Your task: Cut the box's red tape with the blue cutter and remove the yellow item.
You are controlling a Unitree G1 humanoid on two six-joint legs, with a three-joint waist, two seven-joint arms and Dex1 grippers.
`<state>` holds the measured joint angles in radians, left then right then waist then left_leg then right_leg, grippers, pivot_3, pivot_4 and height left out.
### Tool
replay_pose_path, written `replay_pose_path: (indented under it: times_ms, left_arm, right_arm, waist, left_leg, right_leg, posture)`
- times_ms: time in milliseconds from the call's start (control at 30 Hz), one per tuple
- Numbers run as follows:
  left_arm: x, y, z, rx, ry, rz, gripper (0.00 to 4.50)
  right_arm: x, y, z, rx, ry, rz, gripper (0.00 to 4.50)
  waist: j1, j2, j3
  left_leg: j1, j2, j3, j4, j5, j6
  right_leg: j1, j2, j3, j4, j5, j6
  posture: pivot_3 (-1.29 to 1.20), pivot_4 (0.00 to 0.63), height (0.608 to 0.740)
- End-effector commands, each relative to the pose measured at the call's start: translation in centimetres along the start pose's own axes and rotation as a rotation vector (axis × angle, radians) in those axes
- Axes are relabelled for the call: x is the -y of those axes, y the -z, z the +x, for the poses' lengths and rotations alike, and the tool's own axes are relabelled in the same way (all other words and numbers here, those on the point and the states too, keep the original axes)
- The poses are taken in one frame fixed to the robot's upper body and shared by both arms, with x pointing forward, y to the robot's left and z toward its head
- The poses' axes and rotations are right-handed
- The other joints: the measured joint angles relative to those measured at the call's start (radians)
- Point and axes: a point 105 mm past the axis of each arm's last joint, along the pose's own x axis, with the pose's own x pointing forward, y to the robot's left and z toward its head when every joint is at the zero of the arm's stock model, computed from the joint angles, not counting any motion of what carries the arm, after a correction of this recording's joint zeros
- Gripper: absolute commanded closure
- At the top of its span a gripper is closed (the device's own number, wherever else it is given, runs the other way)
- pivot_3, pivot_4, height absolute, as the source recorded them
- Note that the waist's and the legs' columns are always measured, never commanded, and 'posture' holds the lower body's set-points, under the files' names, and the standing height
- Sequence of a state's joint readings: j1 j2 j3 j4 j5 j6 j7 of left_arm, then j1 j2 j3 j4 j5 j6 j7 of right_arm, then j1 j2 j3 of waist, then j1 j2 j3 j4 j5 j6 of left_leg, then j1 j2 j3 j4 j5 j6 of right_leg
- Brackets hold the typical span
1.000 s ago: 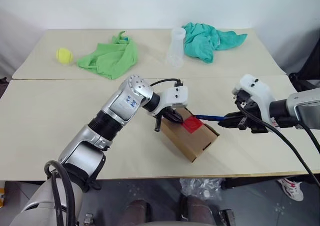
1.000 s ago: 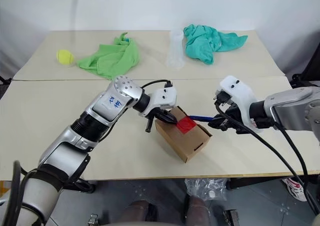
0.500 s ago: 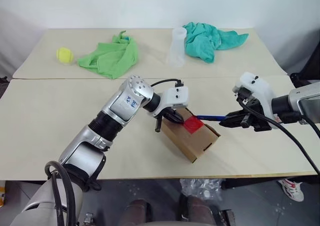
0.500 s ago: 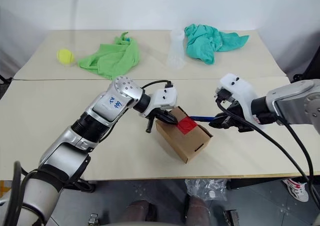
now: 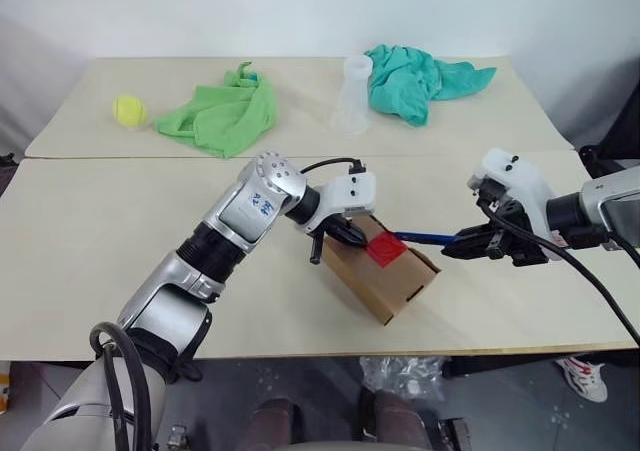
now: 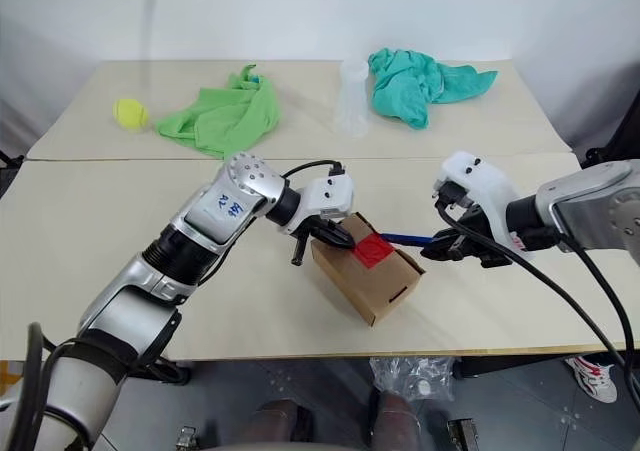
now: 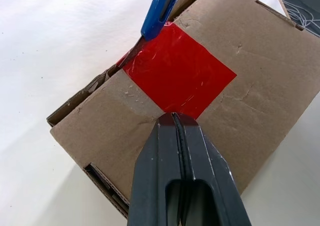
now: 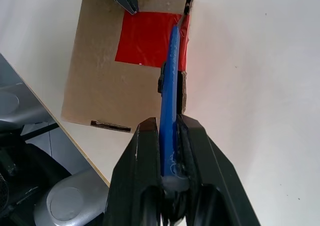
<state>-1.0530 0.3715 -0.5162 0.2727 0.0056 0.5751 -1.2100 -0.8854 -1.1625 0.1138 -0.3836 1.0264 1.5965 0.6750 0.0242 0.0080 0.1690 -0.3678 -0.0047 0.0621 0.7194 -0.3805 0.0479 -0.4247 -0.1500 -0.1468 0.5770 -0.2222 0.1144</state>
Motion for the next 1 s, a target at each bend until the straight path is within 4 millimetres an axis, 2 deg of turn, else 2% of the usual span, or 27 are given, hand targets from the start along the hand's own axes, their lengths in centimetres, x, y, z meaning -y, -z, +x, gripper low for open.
replay_pose_path:
  times_ms: [33, 300, 1000]
  left_arm:
    - [0.7, 4.3, 1.5, -0.141, 0.003, -0.118, 4.5]
    - [0.6, 4.4, 1.5, -0.142, -0.004, -0.122, 4.5]
    - [0.4, 4.5, 1.4, -0.141, -0.019, -0.137, 4.5]
  right_arm:
    - [-1.5, 0.4, 1.5, -0.045, -0.124, -0.001, 4.34]
    - [-1.7, 0.2, 1.3, -0.053, -0.133, -0.015, 4.34]
    - [-3.3, 2.6, 0.9, -0.167, -0.219, -0.02, 4.34]
  waist:
    - [-0.001, 0.0, -0.003]
    - [-0.001, 0.002, -0.007]
    - [0.001, 0.002, -0.007]
  left_leg:
    - [0.0, 0.0, 0.0, 0.0, 0.0, 0.0]
    - [0.0, 0.0, 0.0, 0.0, 0.0, 0.0]
    - [-0.001, 0.0, 0.0, -0.001, -0.002, 0.0]
  right_leg:
    - [0.0, 0.0, 0.0, 0.0, 0.0, 0.0]
    - [0.0, 0.0, 0.001, 0.0, 0.0, 0.0]
    - [0.0, 0.0, -0.001, -0.003, 0.0, 0.0]
  posture:
    - [0.0, 0.15, 0.74]
    - [0.0, 0.15, 0.74]
    - [0.0, 0.15, 0.74]
